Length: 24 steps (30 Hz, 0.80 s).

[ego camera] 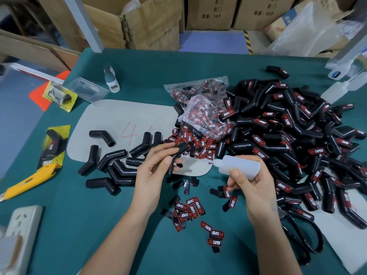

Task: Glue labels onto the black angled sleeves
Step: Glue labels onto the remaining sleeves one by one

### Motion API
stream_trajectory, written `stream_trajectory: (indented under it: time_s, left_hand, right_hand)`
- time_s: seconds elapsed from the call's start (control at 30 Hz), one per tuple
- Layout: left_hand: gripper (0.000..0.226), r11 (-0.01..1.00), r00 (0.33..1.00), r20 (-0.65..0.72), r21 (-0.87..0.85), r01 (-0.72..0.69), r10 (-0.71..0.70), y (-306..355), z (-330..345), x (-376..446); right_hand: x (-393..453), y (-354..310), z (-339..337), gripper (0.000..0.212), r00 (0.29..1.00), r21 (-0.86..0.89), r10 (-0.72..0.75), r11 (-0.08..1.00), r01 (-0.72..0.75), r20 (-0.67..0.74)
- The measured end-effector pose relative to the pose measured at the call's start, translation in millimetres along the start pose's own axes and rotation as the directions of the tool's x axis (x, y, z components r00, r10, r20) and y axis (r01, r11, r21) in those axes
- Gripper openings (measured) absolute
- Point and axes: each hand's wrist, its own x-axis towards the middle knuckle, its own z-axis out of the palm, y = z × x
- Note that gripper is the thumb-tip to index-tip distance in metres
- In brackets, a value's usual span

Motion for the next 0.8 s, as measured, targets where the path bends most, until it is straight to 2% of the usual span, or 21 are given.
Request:
stream_trajectory:
  time_s: [0.1, 0.2, 0.33, 0.43, 0.57, 0.67, 0.8]
  left_hand:
    - [0.02, 0.969, 0.994, 0.043, -0.226, 0.104, -0.097, -0.1, 3.9, 0.5]
    - [0.025, 0.891, 0.985, 0.07, -0.418, 0.174, -0.16, 1.8, 6.2, 0.6]
    - [0.045, 0.797, 0.961, 0.147, -0.536, 0.277, -0.235, 1.8, 3.2, 1.2]
    - [0.048, 0.793, 0.954, 0.174, -0.531, 0.299, -0.243, 2.5, 1.7, 0.2]
    - [0.024, 0.908, 0.978, 0.045, -0.364, 0.206, -0.204, 3.9, 6.4, -2.4]
    - [0.009, 0.93, 0.984, -0.012, -0.329, 0.163, -0.176, 3.2, 7.4, -3.5]
    - [0.01, 0.935, 0.982, -0.041, -0.314, 0.162, -0.184, -0.7, 10.6, -3.0]
  right_hand:
    - [1.1, -0.2, 0.1, 0.028, 1.0, 0.023, 0.015, 1.0, -0.015, -0.001]
    - [1.7, -1.2, 0.6, 0.04, 1.0, 0.033, 0.029, 0.999, -0.029, 0.001]
    - [-1.2, -2.9, 0.7, 0.03, 1.0, 0.015, -0.008, 1.0, 0.009, -0.027]
    - [-6.0, -5.2, 2.8, 0.027, 0.997, -0.034, -0.064, 0.997, 0.063, -0.031]
    - [-9.2, -7.3, 7.1, 0.026, 0.996, -0.049, -0.087, 0.995, 0.086, -0.021]
    - [-8.1, -6.2, 7.6, 0.026, 0.997, -0.062, -0.08, 0.995, 0.079, -0.021]
    - [-7.5, -6.3, 7.4, 0.026, 0.998, -0.059, -0.064, 0.996, 0.063, -0.024]
